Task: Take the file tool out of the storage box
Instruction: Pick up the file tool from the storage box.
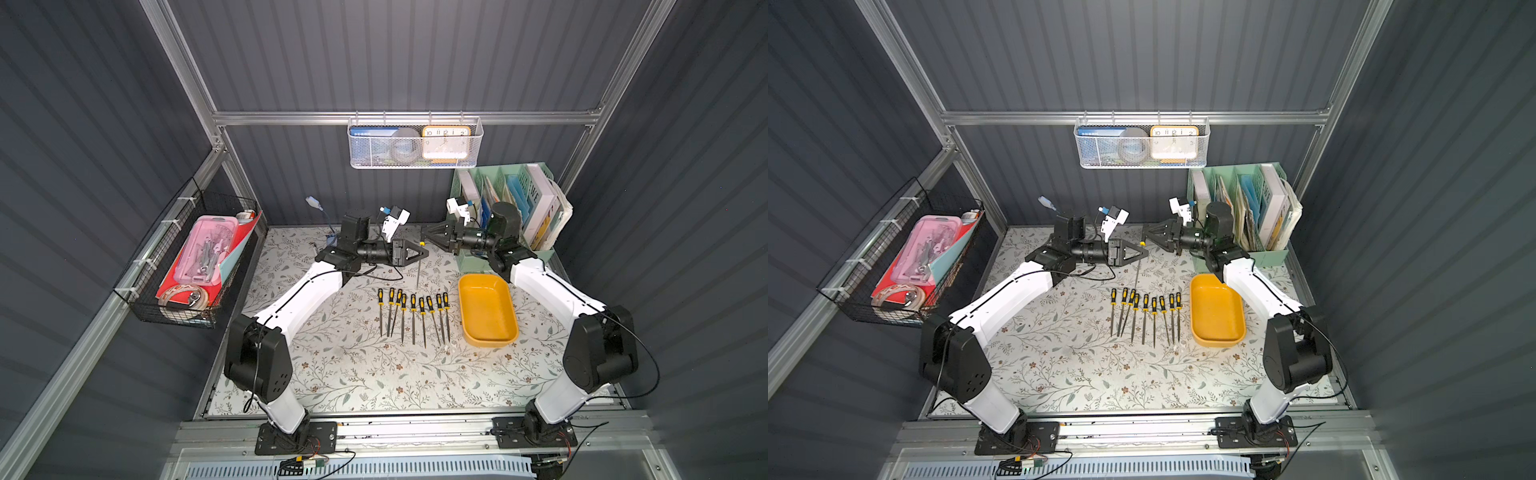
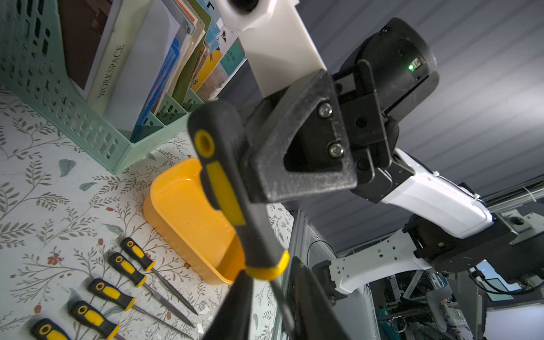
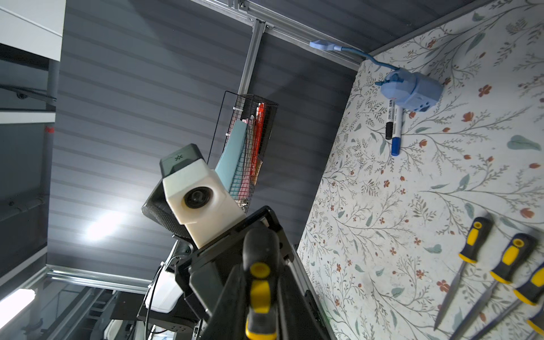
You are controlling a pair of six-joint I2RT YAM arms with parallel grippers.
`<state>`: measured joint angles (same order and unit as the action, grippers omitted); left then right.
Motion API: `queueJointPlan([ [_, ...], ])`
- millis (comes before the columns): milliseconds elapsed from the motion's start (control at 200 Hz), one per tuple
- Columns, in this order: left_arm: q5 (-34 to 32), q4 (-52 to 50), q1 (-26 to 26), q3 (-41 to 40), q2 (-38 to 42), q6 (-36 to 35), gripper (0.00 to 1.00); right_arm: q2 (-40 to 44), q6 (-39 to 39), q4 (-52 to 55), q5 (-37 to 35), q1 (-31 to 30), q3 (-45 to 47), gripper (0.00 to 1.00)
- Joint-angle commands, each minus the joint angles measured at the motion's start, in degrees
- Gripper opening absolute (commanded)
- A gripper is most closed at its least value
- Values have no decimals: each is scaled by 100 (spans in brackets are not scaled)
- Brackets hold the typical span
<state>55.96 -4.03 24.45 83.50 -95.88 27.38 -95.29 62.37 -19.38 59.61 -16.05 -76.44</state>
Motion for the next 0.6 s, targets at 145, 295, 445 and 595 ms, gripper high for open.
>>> queueJointPlan([
  [145,-390,-83,-37,-185,349,-35,0,-71,54,-296,37,-29,40,0],
  [295,-1385,-681,-36,-185,418,-157,0,-52,-277,79,-153,-29,58,31],
  [445,-3364,-1488,-36,-185,564,-38,0,159,-1330,1523,-943,57,-45,65],
  [595,-5084,-2156,-45,-619,647,483,0,485,-2252,2875,-2158,262,-77,72],
])
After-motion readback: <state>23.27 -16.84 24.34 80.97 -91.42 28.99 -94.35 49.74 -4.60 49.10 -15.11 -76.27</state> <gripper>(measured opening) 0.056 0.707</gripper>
